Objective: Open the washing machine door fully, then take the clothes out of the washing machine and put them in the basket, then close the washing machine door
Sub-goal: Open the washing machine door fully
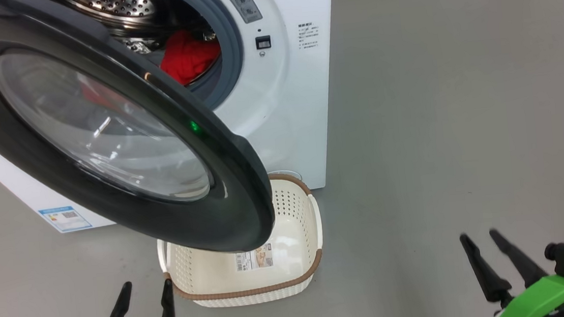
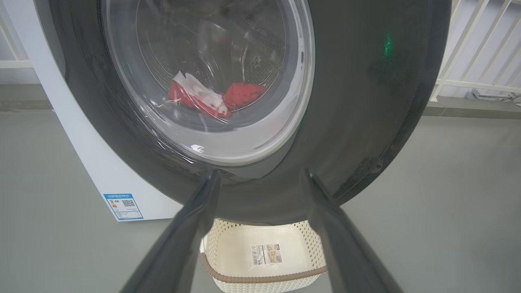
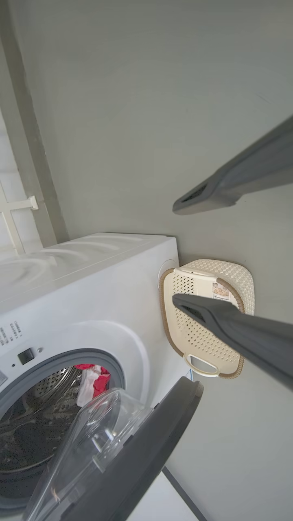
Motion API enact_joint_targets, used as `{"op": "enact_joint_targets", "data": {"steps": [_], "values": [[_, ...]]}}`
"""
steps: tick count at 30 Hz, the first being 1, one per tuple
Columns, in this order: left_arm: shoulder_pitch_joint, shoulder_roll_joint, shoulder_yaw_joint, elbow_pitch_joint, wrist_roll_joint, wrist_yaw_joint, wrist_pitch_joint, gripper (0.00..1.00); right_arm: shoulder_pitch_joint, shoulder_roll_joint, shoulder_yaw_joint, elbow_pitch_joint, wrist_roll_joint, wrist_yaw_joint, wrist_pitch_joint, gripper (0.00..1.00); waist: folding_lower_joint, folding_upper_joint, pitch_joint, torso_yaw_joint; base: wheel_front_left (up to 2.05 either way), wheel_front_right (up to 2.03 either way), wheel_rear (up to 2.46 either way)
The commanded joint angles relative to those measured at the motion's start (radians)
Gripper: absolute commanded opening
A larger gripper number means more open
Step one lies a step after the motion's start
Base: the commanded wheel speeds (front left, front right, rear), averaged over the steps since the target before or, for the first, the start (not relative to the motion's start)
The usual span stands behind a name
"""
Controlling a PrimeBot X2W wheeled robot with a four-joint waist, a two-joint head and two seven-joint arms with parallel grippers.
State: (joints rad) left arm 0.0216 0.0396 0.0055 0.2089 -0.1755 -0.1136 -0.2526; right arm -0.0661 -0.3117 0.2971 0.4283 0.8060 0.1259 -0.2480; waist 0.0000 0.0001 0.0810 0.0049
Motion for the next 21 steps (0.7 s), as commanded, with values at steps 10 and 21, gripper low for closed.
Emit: {"op": "enact_joint_targets", "data": {"steps": [10,21], "values": [[-0.008,0.011,0.042,-0.033,0.003,0.008,-0.009,1.00,0.096,0.117,-0.244,-0.199,-0.376,0.005,-0.014,1.00,0.0000,-0.0001,-0.001,0.016,0.00,0.00,0.00],[-0.005,0.011,0.032,-0.042,0.000,0.010,-0.009,1.00,0.170,0.183,-0.316,-0.239,-0.492,0.005,-0.014,1.00,0.0000,-0.0001,0.002,0.023,0.00,0.00,0.00]]}}
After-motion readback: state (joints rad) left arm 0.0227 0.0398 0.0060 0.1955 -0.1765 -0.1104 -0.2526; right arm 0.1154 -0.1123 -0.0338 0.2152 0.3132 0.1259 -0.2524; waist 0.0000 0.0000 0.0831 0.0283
